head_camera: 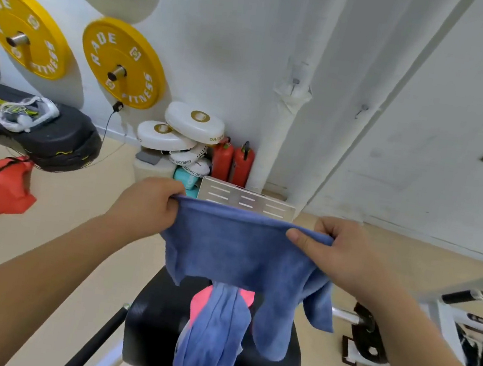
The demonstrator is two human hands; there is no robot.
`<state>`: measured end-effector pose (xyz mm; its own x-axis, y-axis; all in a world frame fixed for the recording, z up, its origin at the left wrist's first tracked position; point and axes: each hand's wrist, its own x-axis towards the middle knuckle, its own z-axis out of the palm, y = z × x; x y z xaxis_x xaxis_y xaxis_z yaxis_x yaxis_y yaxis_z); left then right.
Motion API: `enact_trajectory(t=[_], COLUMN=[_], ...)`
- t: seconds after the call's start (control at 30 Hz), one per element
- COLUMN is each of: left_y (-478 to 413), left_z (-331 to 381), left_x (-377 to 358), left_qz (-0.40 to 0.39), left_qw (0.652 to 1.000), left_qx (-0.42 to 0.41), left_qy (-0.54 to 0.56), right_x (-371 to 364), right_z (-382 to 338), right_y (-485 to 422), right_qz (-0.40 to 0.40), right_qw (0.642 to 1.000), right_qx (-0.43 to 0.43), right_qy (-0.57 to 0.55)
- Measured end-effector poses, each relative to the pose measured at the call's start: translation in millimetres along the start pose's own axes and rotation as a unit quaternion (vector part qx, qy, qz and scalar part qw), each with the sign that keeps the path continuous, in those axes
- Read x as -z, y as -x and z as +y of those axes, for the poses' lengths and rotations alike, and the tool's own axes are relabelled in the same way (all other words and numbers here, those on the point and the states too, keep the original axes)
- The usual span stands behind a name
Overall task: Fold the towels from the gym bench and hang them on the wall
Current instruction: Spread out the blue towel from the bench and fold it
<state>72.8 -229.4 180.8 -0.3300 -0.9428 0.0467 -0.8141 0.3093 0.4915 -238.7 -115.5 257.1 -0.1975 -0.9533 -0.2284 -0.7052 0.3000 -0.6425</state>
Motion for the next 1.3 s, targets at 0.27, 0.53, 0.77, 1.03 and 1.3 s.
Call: enact_trajectory(t=[0.27,0.53,0.77,1.03,1.3], left_y=[10.6,151.1,199.1,185.1,152.9], left_z=[-45.5,-142.9,-162.9,-161.2,-137.9], left_x=[2.8,-102.7,-131.4,-134.7,-132.2], left_qz=[0.126,-0.046,-0.163,0.083,0.009], left_qw=[0.991,0.989,0.866,0.71,0.606], left_qx=[-0.034,0.13,0.432,0.586,0.564], left_qy=[0.007,-0.051,0.191,0.381,0.561], right_x=[-2.0,-185.6,-274.0,-279.7,-238.8], right_z=[20.4,127.0,160.2,165.2,216.1], right_y=[8.5,36.3,84.0,68.0,30.0], right_qz=[0.014,-0.179,-0.217,0.041,0.047], right_qw=[0.996,0.967,0.954,0.956,0.899], right_qx=[0.021,-0.097,-0.18,-0.289,-0.422], right_qy=[0.087,0.15,0.099,-0.019,-0.105])
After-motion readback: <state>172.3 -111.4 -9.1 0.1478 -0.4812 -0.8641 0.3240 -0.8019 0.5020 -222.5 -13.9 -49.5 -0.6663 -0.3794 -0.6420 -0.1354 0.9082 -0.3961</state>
